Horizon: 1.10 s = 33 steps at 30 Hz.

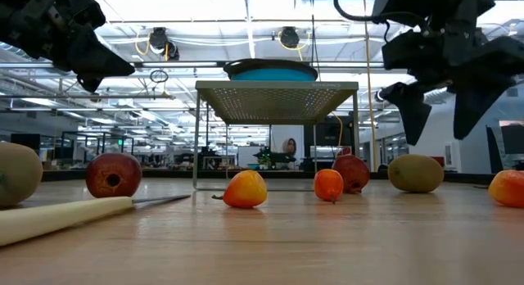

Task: Pick & Place Fruit
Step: Put the kiwi into the blue strainer bowl on the shelf

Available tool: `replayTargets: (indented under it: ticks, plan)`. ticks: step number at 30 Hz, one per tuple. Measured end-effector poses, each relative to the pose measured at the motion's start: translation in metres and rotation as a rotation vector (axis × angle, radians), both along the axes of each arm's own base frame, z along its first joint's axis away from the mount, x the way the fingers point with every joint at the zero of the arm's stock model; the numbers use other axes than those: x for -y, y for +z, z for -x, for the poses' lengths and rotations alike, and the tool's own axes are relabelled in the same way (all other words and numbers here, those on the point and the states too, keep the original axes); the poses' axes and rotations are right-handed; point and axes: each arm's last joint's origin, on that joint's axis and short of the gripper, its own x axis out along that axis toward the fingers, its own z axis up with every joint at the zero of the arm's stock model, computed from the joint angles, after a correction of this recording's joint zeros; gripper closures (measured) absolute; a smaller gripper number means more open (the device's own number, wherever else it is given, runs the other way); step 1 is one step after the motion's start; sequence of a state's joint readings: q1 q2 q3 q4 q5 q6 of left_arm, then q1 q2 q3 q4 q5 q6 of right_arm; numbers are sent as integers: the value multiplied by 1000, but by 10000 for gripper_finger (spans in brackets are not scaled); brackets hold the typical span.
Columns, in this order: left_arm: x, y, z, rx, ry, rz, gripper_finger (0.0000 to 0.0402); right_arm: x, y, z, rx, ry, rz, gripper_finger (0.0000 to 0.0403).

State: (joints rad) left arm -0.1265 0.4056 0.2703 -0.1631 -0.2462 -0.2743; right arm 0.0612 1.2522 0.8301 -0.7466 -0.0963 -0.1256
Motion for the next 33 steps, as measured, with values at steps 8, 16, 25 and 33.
replayTargets:
  ticks: [8,16,25,33]
  plan:
    - [0,0,0,1,1,3,385,1,-12,0,44,2,49,64]
    - [0,0,0,2,1,5,385,2,-19,0,73,-6,66,64]
    - [0,0,0,4,6,19,385,2,-20,-1,89,-4,65,64]
    - [0,0,0,5,6,21,385,2,-32,-7,40,5,71,64]
